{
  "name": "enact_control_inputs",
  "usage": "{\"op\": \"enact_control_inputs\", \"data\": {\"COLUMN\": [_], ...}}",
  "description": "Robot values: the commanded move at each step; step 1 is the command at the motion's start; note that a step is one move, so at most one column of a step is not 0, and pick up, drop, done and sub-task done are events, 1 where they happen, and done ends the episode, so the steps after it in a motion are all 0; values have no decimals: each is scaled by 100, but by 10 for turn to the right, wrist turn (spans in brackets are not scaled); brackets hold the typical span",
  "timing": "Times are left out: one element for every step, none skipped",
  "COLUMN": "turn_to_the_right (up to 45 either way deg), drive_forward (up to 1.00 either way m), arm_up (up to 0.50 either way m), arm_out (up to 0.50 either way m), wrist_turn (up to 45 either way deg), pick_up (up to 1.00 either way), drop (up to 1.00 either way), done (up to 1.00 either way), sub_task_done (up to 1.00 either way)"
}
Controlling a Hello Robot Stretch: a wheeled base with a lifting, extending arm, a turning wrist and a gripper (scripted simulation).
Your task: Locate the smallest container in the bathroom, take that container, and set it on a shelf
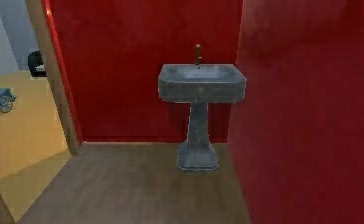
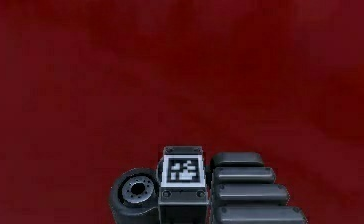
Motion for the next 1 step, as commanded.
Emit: {"op": "enact_control_inputs", "data": {"turn_to_the_right": [0], "drive_forward": [15], "arm_up": [0], "arm_out": [0], "wrist_turn": [0], "pick_up": [0], "drop": [0], "done": [0], "sub_task_done": [0]}}
